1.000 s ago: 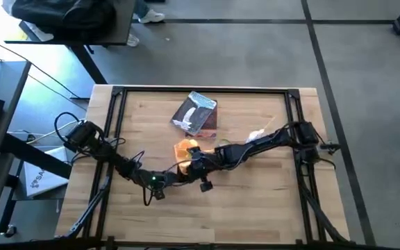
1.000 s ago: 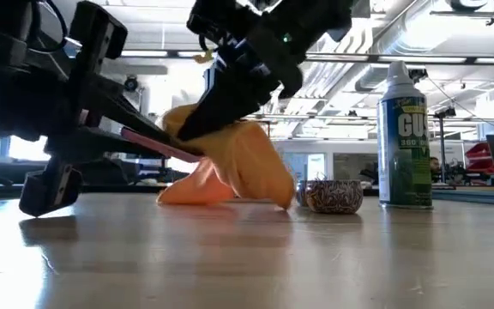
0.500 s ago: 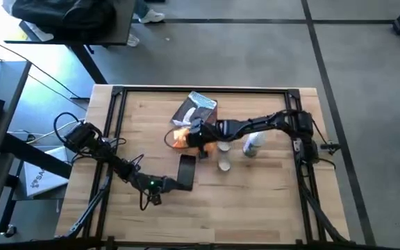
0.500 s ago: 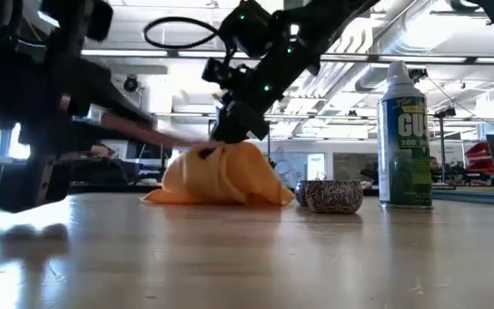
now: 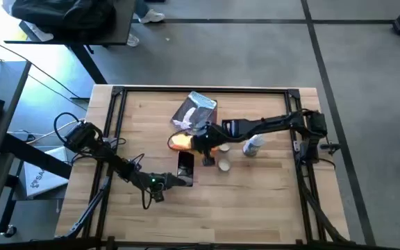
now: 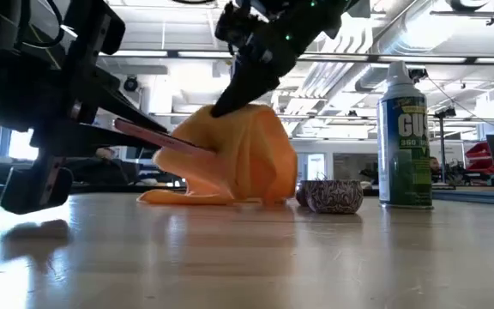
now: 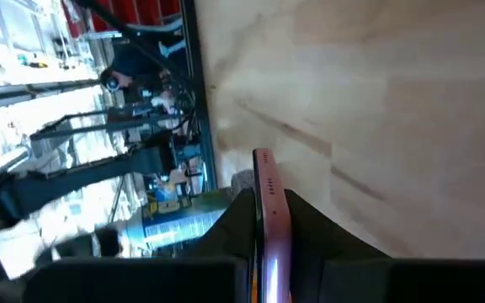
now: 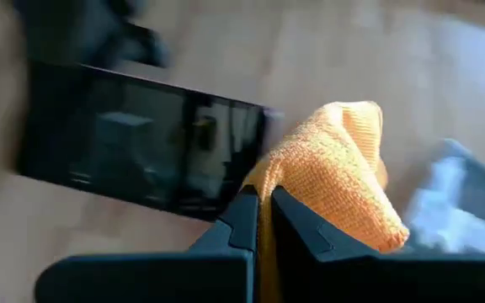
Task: Apply microfiber cloth
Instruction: Wipe the pink phone with the orange microfiber cloth
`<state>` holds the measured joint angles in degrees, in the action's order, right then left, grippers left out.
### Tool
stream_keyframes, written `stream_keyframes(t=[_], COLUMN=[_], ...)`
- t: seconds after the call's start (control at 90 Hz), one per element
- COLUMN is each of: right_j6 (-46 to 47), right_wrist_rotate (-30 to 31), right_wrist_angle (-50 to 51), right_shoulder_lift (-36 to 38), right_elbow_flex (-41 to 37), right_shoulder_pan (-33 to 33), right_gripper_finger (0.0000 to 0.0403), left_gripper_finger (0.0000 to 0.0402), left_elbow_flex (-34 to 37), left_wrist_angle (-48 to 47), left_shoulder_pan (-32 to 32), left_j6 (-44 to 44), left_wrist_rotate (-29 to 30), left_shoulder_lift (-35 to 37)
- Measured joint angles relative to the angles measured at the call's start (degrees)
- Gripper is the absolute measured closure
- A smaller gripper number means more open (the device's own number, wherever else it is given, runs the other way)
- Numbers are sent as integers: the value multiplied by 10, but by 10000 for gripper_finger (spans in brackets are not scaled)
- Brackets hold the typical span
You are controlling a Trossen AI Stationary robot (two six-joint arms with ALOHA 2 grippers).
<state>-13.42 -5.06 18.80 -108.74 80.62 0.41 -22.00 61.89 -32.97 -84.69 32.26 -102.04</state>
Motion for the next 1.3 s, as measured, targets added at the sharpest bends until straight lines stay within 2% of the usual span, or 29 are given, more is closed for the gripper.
stream_keyframes(t=[0.522, 0.689, 0.789, 1.044, 1.3], right_j6=[147, 150, 142, 100, 45], right_wrist_rotate=[10, 28, 58, 64, 82], right_wrist_angle=[-69, -68, -65, -42, -45], right_shoulder_lift=[-35, -35, -34, -32, -32], right_elbow_flex=[0, 0, 0, 1, 1], right_shoulder_pan=[131, 151, 151, 123, 82], right_gripper_finger=[403, 403, 403, 403, 403], left_gripper_finger=[385, 385, 385, 385, 385], left_elbow_flex=[0, 0, 0, 1, 1], left_wrist_angle=[64, 80, 79, 76, 79], left_shoulder_pan=[3, 2, -3, -21, -33], left_j6=[-12, -46, -58, -55, -49], left_wrist_rotate=[39, 38, 40, 49, 29], left_shoulder_lift=[0, 0, 0, 0, -1])
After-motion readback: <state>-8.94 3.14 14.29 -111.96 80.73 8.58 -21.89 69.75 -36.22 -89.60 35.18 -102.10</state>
